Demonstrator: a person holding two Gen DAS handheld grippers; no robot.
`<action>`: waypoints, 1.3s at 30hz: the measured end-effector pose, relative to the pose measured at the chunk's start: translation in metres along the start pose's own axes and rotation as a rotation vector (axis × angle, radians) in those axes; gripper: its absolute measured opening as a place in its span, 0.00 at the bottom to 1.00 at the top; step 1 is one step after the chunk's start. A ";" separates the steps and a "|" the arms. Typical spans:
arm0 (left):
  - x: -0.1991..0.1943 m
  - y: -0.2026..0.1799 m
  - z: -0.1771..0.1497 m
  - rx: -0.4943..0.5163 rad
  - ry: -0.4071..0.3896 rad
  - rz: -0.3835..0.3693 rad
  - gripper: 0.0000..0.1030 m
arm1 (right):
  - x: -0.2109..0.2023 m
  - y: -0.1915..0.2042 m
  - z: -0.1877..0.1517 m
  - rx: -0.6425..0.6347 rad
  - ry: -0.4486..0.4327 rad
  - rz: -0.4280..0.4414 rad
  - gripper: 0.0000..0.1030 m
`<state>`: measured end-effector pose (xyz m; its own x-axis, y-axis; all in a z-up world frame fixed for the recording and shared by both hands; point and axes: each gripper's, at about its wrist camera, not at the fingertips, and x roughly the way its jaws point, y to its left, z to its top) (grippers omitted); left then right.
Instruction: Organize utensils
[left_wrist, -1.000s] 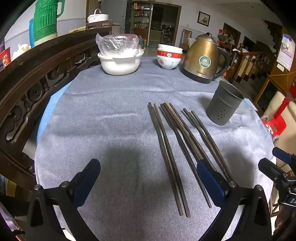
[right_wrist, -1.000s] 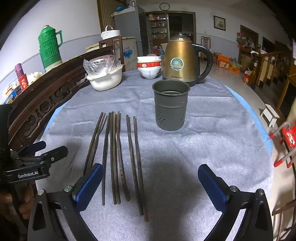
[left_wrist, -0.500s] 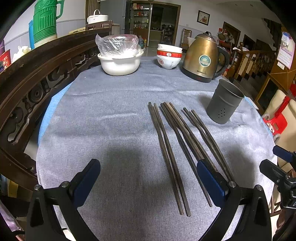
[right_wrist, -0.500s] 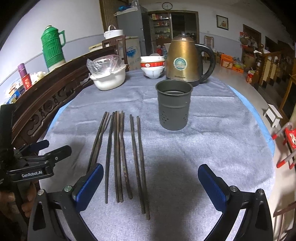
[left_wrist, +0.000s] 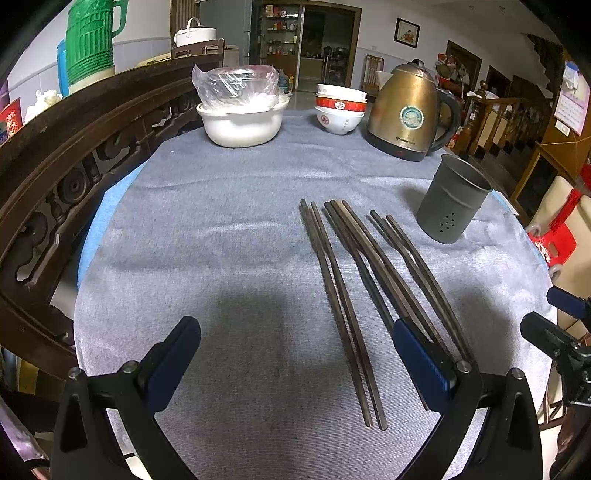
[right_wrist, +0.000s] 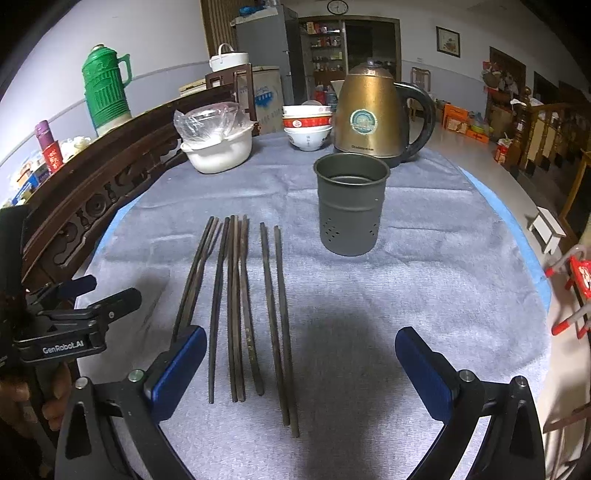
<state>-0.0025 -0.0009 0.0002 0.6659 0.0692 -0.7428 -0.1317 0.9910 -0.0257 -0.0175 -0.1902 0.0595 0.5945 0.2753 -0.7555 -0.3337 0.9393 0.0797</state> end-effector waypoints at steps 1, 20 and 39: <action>0.000 0.000 0.000 -0.003 0.001 -0.002 1.00 | 0.001 -0.001 0.000 0.003 0.004 -0.002 1.00; 0.002 0.000 -0.001 0.004 0.018 -0.005 1.00 | 0.005 -0.004 -0.002 0.008 0.021 -0.031 1.00; 0.016 0.007 -0.009 -0.001 0.039 0.008 1.00 | 0.034 -0.015 -0.003 0.040 0.113 0.013 0.99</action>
<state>0.0007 0.0061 -0.0185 0.6357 0.0726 -0.7685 -0.1377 0.9903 -0.0204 0.0054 -0.1953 0.0306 0.5031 0.2652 -0.8226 -0.3100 0.9438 0.1146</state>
